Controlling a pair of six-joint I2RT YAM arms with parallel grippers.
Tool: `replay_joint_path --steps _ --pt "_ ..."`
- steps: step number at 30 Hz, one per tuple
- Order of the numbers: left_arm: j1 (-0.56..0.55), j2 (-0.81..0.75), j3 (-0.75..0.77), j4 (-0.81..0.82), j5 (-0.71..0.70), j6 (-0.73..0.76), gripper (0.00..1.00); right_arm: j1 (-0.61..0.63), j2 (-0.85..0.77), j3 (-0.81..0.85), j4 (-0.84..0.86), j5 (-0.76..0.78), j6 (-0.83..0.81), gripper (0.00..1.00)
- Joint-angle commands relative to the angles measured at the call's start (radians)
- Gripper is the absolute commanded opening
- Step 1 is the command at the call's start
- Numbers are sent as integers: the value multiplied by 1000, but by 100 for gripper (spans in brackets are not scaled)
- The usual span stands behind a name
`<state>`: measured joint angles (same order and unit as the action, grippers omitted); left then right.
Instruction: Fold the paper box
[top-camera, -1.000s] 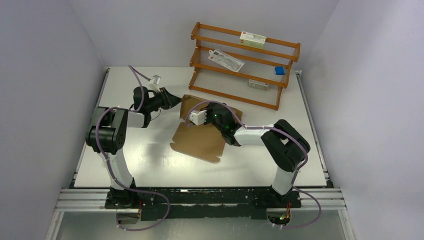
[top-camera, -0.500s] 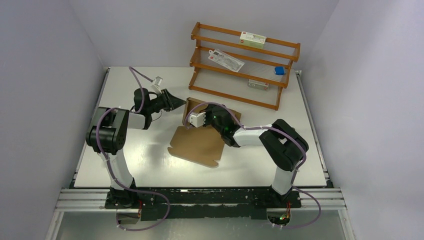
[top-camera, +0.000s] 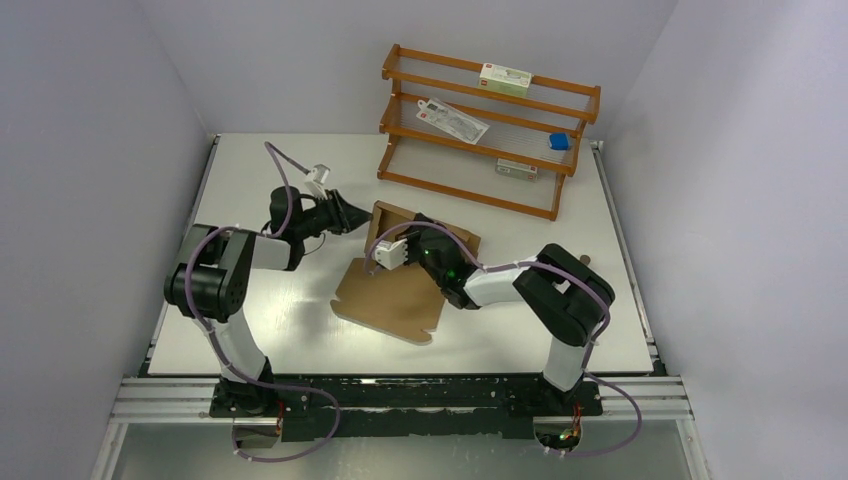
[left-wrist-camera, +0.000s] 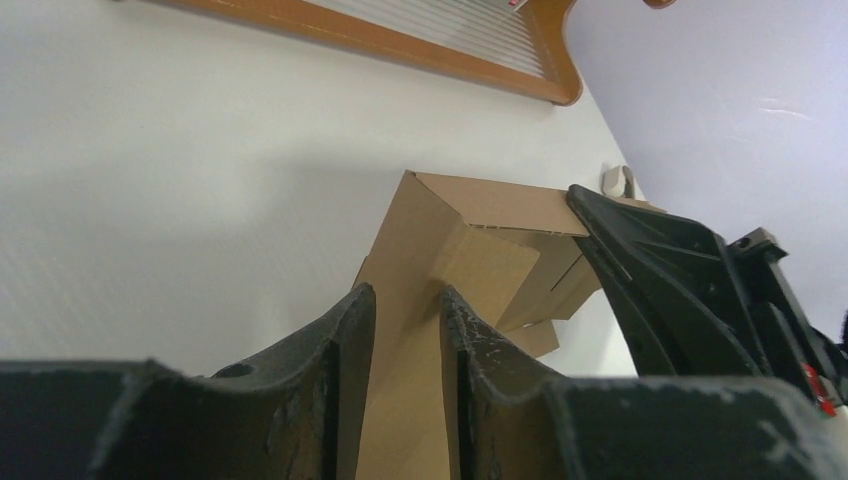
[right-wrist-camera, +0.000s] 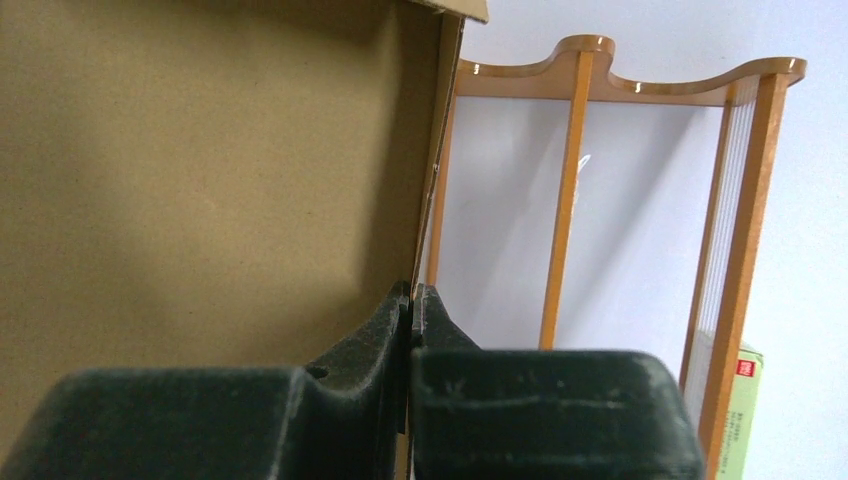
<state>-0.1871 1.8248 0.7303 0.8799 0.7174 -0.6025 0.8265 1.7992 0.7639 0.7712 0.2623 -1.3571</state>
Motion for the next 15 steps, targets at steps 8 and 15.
replay_joint_path --steps 8,15 --pt "-45 -42 -52 -171 -99 179 41 100 -39 -42 83 25 -131 0" --pt "-46 -49 -87 -91 -56 170 44 113 -41 -52 125 57 -212 0"
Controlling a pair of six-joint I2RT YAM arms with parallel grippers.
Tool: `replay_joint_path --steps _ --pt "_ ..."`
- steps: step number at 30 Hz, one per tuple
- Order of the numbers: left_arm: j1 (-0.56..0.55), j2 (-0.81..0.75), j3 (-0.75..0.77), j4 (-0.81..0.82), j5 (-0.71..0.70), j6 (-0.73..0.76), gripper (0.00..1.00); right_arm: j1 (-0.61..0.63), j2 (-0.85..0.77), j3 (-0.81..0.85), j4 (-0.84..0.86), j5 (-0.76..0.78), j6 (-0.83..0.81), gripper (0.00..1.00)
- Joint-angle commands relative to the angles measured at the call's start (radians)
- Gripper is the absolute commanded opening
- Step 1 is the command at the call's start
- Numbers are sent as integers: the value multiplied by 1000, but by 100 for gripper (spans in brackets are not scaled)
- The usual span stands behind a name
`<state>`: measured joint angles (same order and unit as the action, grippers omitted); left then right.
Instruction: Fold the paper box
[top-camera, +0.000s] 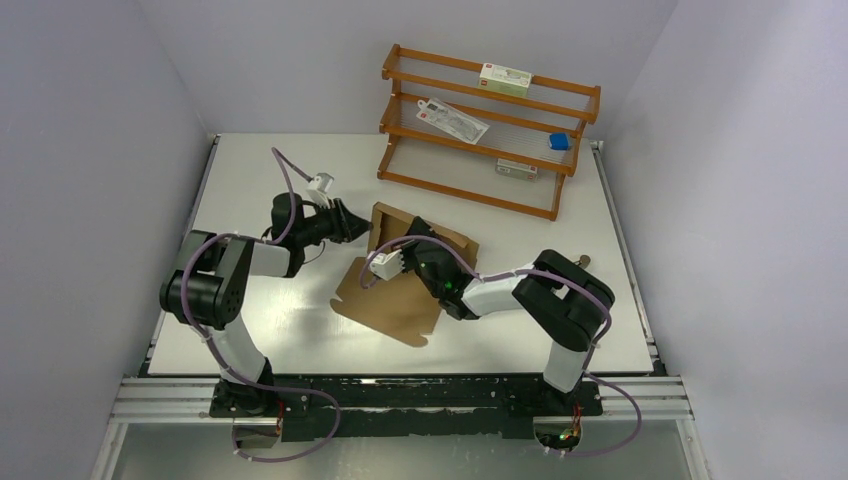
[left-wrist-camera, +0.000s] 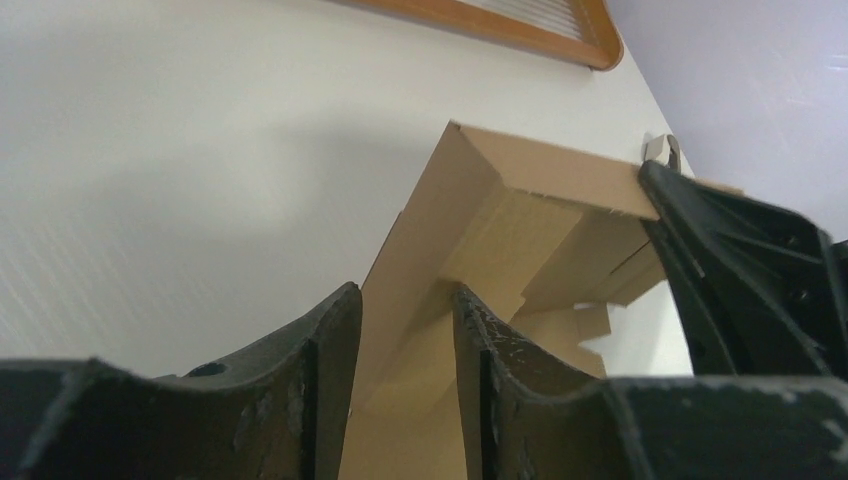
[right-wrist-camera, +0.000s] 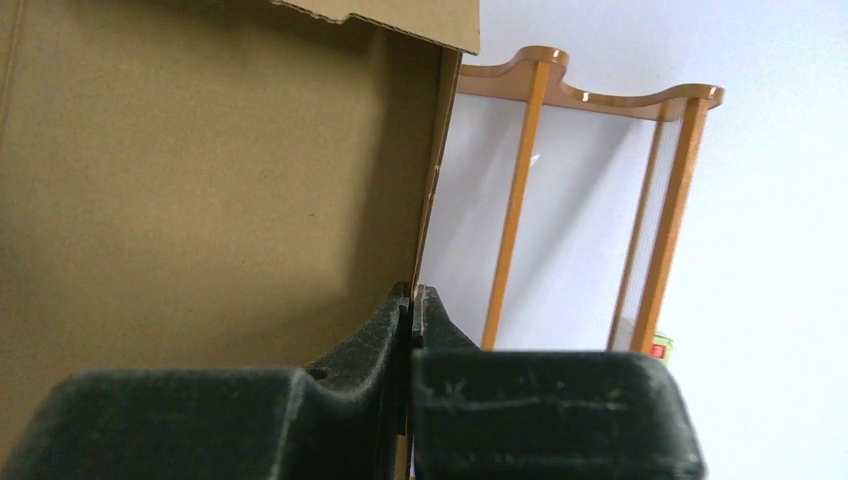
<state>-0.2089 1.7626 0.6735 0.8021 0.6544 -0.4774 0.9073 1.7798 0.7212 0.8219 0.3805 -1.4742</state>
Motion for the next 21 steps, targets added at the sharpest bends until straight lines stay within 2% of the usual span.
replay_joint_path --steps 1,13,17,21 --pt "-24 14 -31 3 21 42 45 31 -22 -8 80 -61 -109 0" --pt "-24 54 -14 90 -18 51 43 47 -37 0 68 -51 -193 0" --pt "-26 72 -28 188 -48 30 42 51 -29 -17 80 -43 -175 0" --pt "-36 78 -42 279 -91 38 44 51 -43 -11 9 -59 -103 0"
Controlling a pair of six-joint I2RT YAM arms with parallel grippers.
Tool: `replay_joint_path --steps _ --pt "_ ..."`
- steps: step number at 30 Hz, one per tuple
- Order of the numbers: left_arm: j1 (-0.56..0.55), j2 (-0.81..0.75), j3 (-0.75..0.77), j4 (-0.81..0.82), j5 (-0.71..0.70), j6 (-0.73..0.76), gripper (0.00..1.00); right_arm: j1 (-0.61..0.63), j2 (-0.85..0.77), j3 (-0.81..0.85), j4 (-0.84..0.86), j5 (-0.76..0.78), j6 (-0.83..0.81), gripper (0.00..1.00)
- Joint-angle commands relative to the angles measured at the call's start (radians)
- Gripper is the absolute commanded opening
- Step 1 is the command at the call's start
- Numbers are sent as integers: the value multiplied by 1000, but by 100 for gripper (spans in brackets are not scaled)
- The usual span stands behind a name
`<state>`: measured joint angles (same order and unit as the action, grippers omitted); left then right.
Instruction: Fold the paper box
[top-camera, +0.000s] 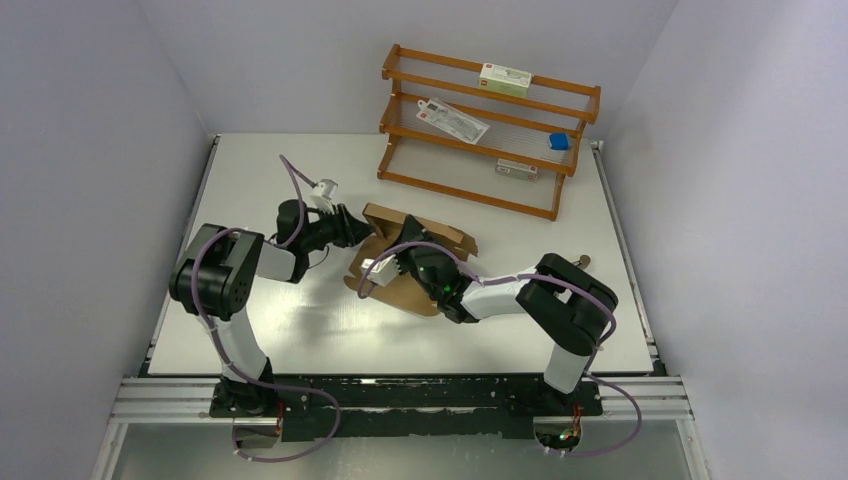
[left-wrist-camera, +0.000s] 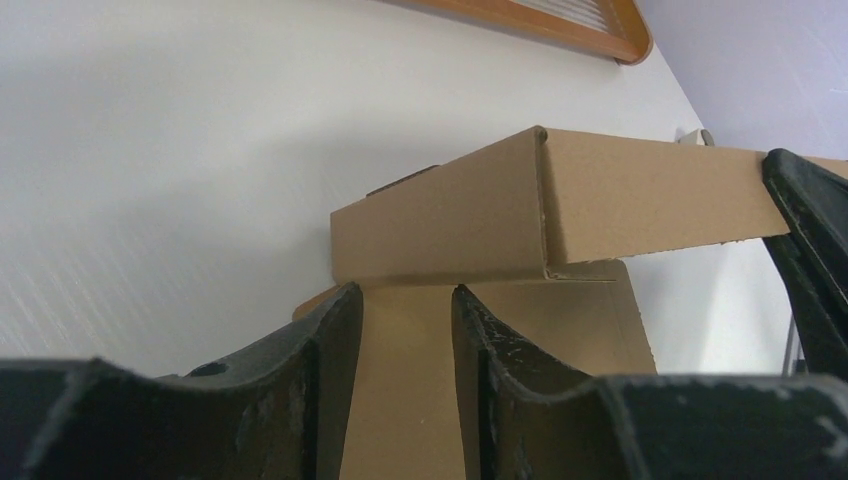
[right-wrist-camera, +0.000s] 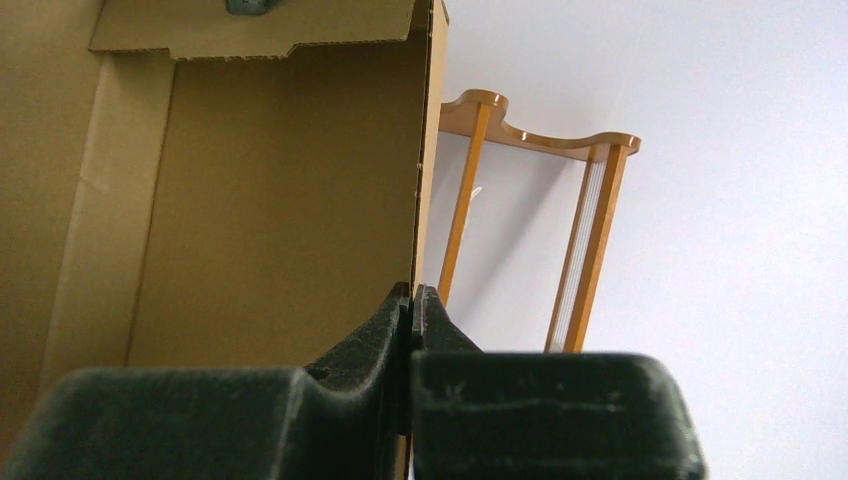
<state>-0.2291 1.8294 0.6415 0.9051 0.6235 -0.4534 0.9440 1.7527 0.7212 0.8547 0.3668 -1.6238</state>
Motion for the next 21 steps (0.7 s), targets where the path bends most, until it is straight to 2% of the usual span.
replay_joint_path --steps 1,9,15,21 --pt "-19 16 -10 202 -70 15 45 14 -20 -5 -57 -52 68 0" --pt "-32 78 -6 395 -111 -3 49 -9 -6 23 -151 -77 132 0" --pt "-59 107 -6 458 -191 27 50 -12 -8 57 -233 -108 181 0" --pt "-84 146 2 507 -272 49 45 -16 -19 101 -351 -138 234 0"
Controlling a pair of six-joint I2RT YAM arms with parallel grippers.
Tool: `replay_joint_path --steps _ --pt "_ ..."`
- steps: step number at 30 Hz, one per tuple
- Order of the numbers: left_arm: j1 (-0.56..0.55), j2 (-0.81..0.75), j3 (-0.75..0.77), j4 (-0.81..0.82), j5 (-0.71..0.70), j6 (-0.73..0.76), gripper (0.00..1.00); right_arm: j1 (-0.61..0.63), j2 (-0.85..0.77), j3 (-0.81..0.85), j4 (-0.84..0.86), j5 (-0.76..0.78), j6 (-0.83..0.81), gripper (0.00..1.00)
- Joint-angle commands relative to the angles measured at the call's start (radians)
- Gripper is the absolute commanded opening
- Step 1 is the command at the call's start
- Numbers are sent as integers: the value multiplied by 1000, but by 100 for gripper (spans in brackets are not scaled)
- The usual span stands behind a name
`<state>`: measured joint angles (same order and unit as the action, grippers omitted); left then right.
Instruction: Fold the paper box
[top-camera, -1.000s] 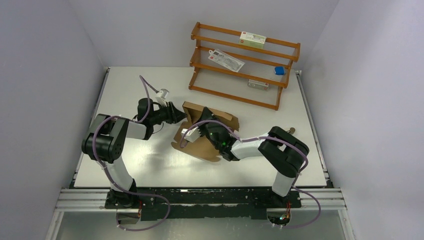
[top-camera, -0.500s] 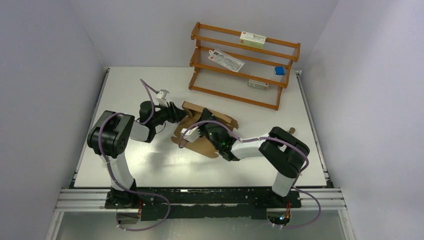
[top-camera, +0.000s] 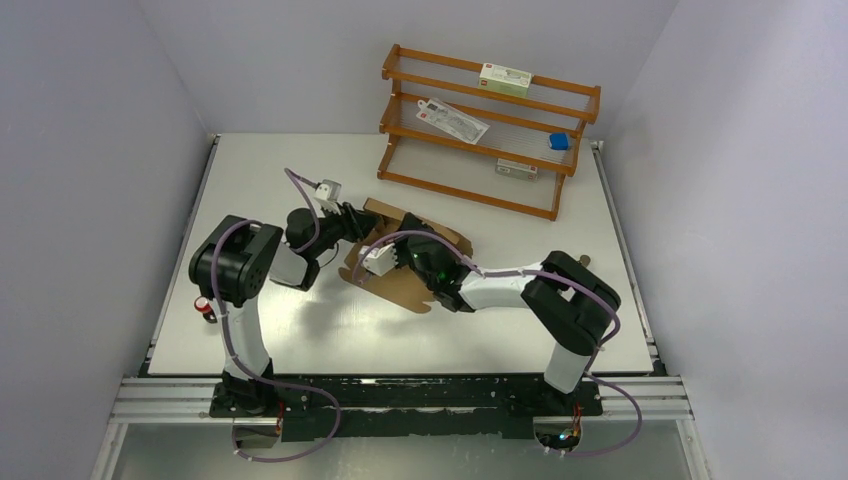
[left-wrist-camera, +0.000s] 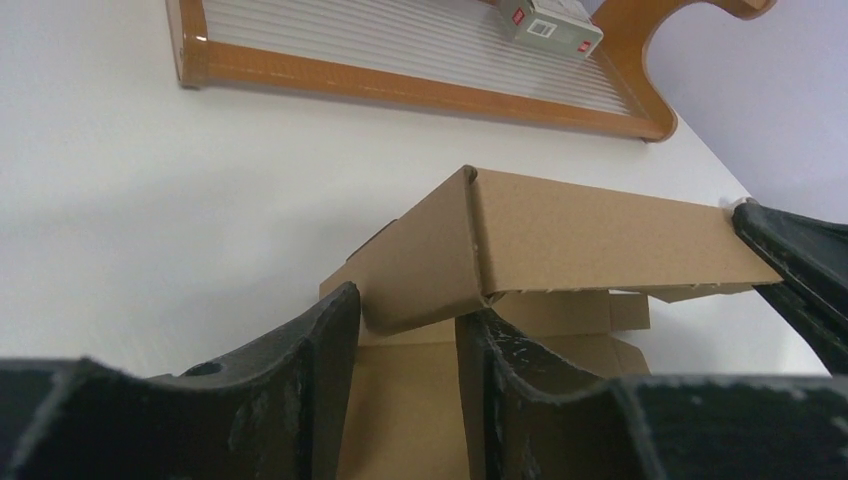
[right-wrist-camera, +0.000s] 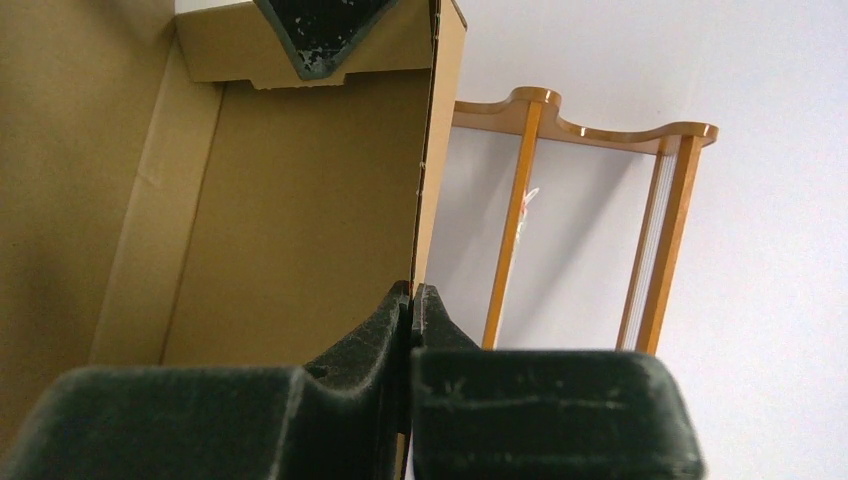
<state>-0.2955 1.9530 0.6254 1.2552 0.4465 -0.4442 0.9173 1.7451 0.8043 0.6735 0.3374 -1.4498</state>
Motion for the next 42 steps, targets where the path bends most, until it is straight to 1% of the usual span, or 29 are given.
replay_joint_path --steps 1,6,9,14,20,25,34,42 --pt "-20 27 16 167 -110 44 43 10 -13 24 -185 -115 68 0" --pt "-30 53 23 196 -184 63 33 5 -11 48 -240 -138 92 0" --pt "-37 83 40 221 -221 50 31 -1 -12 66 -276 -156 115 0" --pt "-61 105 43 262 -311 36 30 -7 -16 100 -342 -189 149 0" --pt "-99 109 46 269 -442 40 29 -14 -13 124 -394 -215 188 0" --pt "-114 130 40 287 -594 -10 28 -17 -12 138 -418 -237 214 0" --pt "-155 133 58 238 -768 -38 25 -26 -13 171 -479 -268 249 0" --pt "-236 92 77 155 -992 75 24 -31 5 186 -494 -273 267 0"
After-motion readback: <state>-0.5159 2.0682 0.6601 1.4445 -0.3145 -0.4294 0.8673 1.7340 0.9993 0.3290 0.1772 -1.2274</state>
